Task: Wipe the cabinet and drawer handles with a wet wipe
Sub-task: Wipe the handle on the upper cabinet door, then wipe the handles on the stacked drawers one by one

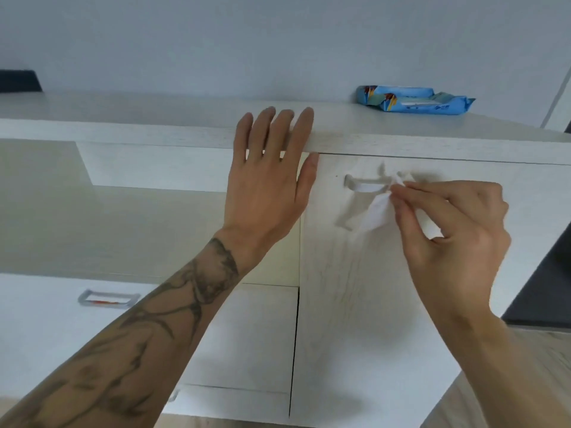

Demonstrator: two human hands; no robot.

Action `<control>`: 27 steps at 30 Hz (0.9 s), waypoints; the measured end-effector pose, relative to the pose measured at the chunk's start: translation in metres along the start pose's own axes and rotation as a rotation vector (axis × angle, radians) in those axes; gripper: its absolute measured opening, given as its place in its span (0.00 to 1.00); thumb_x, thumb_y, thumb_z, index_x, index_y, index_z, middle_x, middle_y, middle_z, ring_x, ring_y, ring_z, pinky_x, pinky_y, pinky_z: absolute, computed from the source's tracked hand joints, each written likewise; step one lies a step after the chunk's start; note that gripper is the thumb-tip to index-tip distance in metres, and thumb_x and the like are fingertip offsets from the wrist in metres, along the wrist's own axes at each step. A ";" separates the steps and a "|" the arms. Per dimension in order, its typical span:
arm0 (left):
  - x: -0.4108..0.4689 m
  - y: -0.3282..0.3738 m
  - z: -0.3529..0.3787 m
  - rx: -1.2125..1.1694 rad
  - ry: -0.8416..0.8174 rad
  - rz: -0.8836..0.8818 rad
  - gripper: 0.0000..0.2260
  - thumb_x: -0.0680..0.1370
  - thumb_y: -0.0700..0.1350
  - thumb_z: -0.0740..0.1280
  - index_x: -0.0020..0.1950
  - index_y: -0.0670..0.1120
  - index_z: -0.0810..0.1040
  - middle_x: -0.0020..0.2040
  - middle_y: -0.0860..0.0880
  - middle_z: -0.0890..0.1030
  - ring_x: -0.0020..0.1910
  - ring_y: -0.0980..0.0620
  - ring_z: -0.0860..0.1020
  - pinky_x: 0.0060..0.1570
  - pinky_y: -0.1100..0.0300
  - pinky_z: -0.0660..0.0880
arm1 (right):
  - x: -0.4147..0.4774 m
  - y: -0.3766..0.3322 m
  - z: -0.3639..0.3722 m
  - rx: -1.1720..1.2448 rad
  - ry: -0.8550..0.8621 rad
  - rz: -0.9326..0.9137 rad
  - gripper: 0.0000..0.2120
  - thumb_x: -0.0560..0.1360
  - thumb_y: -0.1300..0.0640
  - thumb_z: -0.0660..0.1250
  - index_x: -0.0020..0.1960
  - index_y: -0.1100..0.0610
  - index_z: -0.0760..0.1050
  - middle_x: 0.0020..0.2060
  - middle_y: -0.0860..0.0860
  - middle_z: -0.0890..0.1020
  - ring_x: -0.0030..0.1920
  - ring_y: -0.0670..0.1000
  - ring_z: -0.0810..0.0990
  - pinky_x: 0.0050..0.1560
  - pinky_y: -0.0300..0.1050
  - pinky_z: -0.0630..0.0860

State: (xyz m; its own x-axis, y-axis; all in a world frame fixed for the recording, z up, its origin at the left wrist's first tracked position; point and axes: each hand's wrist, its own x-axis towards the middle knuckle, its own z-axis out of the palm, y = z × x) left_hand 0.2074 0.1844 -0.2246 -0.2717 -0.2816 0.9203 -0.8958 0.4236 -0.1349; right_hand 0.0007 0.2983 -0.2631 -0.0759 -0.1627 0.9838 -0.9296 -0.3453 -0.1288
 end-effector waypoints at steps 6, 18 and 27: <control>-0.053 -0.036 -0.033 0.007 -0.144 0.017 0.25 0.89 0.54 0.48 0.87 0.48 0.58 0.87 0.44 0.55 0.86 0.43 0.53 0.85 0.42 0.50 | -0.031 -0.052 0.023 0.133 -0.071 0.001 0.04 0.80 0.61 0.75 0.53 0.58 0.88 0.49 0.52 0.87 0.54 0.54 0.78 0.52 0.53 0.75; -0.206 -0.243 -0.076 0.112 -0.412 -0.197 0.24 0.89 0.50 0.49 0.80 0.44 0.71 0.81 0.41 0.69 0.82 0.42 0.65 0.82 0.42 0.59 | -0.118 -0.180 0.110 0.215 -0.312 0.057 0.05 0.74 0.62 0.80 0.49 0.56 0.88 0.48 0.47 0.88 0.50 0.55 0.82 0.55 0.50 0.72; -0.279 -0.359 -0.063 0.014 -0.478 -0.192 0.22 0.88 0.49 0.53 0.78 0.43 0.74 0.78 0.40 0.73 0.79 0.40 0.70 0.80 0.41 0.63 | -0.184 -0.289 0.175 0.156 -0.466 0.276 0.07 0.75 0.61 0.79 0.51 0.52 0.87 0.49 0.43 0.86 0.52 0.50 0.80 0.57 0.42 0.68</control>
State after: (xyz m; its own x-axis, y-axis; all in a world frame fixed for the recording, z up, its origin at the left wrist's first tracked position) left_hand 0.6274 0.1654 -0.4096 -0.2291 -0.7166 0.6588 -0.9491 0.3148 0.0124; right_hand 0.3461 0.2664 -0.4289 -0.1087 -0.6452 0.7563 -0.8310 -0.3586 -0.4253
